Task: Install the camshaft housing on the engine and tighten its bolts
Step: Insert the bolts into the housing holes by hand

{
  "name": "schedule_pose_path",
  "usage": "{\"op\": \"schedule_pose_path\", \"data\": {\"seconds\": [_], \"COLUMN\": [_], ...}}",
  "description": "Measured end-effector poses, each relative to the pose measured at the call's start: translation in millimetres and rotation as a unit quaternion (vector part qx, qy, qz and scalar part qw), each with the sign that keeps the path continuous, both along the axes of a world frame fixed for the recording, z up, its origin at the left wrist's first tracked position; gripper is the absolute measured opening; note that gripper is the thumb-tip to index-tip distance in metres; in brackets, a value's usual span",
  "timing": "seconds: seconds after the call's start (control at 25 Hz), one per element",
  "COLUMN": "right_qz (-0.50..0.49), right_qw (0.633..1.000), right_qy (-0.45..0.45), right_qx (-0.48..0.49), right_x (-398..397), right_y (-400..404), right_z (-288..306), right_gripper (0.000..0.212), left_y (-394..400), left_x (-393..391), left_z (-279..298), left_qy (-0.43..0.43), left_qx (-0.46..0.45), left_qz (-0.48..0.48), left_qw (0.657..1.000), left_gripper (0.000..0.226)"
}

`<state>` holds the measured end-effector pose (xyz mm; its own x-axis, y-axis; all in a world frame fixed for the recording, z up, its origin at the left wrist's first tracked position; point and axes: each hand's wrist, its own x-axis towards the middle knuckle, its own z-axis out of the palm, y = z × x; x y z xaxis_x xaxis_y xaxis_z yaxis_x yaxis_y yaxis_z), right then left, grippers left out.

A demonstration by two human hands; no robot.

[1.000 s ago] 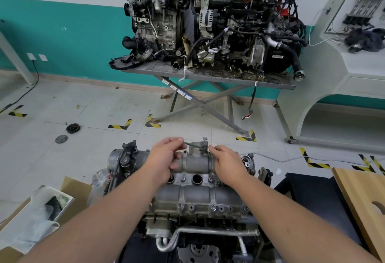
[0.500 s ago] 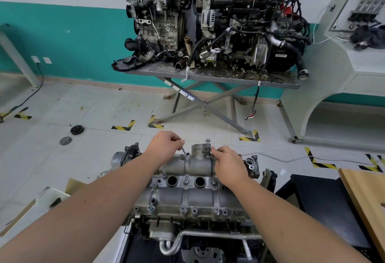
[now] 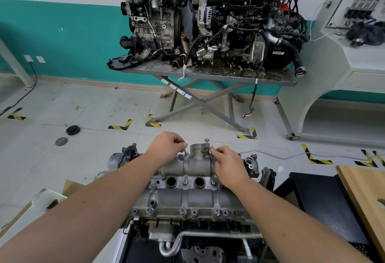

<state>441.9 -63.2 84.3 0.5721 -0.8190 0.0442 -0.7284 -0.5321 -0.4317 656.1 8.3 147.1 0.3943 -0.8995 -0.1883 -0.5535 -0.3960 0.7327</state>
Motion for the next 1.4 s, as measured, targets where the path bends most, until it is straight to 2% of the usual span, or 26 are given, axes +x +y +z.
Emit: {"op": "schedule_pose_path", "data": {"seconds": [0.24, 0.36, 0.64, 0.72, 0.88, 0.96, 1.12, 1.4], "right_qz": [0.003, 0.004, 0.010, 0.010, 0.012, 0.013, 0.010, 0.006], "right_qw": [1.000, 1.000, 1.000, 1.000, 1.000, 1.000, 1.000, 1.000], "right_qy": [-0.008, -0.015, -0.010, -0.007, -0.001, -0.003, -0.004, -0.011], "right_qx": [0.009, 0.008, 0.001, 0.001, -0.001, 0.002, 0.012, 0.029], "right_x": [-1.4, -1.2, -2.4, -3.0, -3.9, -3.9, -3.7, -3.4], "right_y": [0.0, 0.0, -0.6, -1.0, -2.2, -2.8, -3.5, -3.4], "right_z": [-1.3, -1.5, -4.0, -4.7, -5.6, -6.2, -5.2, -5.1], "right_gripper": [0.048, 0.048, 0.048, 0.048, 0.048, 0.048, 0.049, 0.049], "left_y": [-8.0, -14.1, -31.2, -33.7, -28.8, -27.4, -28.9, -27.5], "left_x": [-1.0, -3.8, -14.8, -8.8, 9.9, 13.0, 12.6, 5.4], "left_z": [-2.8, -7.4, -20.1, -15.1, -6.6, -2.6, -0.1, -6.6], "left_qy": [-0.068, -0.110, -0.234, -0.226, -0.151, -0.128, -0.089, -0.089], "left_qx": [0.015, 0.045, 0.138, 0.151, 0.161, 0.166, 0.167, 0.156], "left_qz": [-0.027, -0.037, -0.087, -0.124, -0.173, -0.161, -0.132, -0.094], "left_qw": [0.997, 0.992, 0.959, 0.954, 0.960, 0.964, 0.973, 0.979], "left_gripper": [0.013, 0.022, 0.019, 0.025, 0.035, 0.029, 0.031, 0.025]}}
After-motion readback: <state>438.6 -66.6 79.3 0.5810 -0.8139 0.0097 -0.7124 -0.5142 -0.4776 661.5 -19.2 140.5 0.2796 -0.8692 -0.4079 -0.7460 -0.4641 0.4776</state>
